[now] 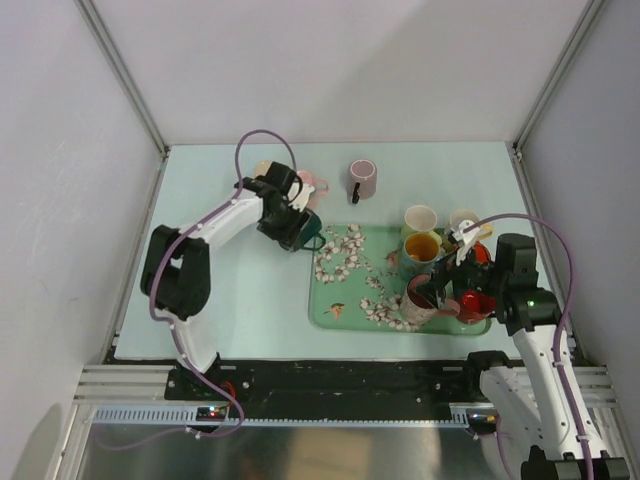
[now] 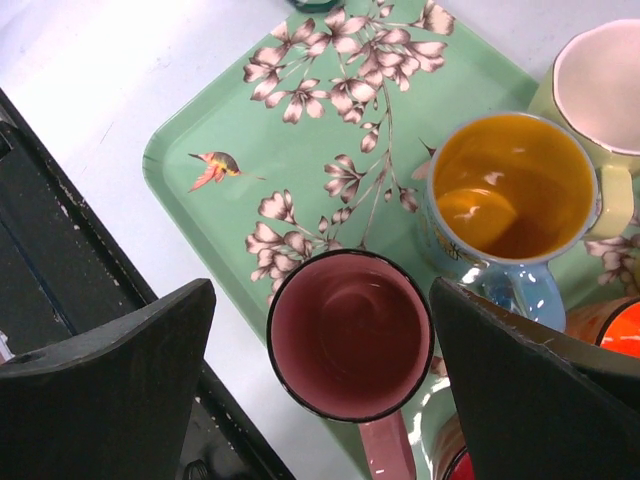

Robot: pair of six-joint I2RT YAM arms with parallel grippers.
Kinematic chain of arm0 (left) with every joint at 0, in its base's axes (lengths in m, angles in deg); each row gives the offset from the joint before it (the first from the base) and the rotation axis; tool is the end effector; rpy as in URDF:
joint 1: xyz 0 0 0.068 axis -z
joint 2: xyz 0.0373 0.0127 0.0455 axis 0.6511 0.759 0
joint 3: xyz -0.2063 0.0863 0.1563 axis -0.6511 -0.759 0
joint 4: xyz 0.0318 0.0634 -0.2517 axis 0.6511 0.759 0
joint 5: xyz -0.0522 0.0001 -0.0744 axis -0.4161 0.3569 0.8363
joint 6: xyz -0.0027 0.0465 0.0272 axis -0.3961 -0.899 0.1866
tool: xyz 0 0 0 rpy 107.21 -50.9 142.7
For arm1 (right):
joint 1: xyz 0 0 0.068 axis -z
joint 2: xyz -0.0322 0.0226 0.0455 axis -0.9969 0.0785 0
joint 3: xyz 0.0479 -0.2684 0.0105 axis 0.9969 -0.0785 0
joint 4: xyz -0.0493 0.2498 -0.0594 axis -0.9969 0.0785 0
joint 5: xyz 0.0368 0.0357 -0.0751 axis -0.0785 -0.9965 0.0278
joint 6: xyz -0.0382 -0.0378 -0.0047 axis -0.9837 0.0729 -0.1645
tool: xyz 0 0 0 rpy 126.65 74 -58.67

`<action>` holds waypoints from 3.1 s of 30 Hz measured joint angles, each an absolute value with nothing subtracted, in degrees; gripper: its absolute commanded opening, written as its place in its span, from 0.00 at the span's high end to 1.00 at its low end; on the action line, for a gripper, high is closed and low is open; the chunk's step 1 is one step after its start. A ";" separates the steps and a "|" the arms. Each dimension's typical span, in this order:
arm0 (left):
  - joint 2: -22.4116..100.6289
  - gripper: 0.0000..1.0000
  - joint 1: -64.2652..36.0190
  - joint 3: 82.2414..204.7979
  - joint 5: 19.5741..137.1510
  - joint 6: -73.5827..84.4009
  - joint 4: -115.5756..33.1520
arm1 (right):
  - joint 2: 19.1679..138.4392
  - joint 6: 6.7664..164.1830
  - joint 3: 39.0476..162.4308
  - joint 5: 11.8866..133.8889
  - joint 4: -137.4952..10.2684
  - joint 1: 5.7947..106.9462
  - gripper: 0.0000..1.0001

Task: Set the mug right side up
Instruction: Move the cup to the center of the board, then turn over the cup at the center of the board.

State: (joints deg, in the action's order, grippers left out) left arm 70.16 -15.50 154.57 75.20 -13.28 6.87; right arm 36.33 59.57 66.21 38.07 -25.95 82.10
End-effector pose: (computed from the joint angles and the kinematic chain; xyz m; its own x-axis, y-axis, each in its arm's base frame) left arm 0.3450 -0.1653 0.2227 -0.7841 0.5038 -0.3625 0.5527 0.8325 -0.0385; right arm 0.1355 0.0321 0.2903 -0.3582 -0.2630 -0.8958 -0.7488 0.6540 0.1075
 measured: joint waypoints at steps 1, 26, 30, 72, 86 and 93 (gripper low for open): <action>68.69 0.70 -15.69 152.84 75.18 -13.37 6.91 | 36.79 59.55 66.21 38.12 -26.43 81.60 0.05; 54.73 0.74 -25.03 141.33 92.45 -9.92 15.02 | 69.99 36.33 67.69 60.02 -59.70 36.88 0.03; 55.21 0.74 -26.08 142.29 95.93 -8.96 15.55 | 79.37 38.13 70.29 63.10 -68.53 33.38 0.11; 53.83 0.60 -27.98 142.51 104.84 -7.54 15.87 | 101.64 40.64 84.15 66.99 -80.28 35.35 0.99; 32.98 0.24 -31.74 135.42 94.50 -24.87 10.21 | 101.66 56.88 90.82 54.18 -65.03 40.77 1.00; 5.35 0.13 -23.96 115.88 89.98 -47.25 1.19 | 104.05 77.38 95.39 41.87 -57.82 45.36 1.00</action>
State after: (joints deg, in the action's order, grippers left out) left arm 5.35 -23.96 115.88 89.98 -47.25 1.19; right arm 104.05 77.38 95.39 41.87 -57.82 45.36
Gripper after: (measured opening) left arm 0.836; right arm 0.099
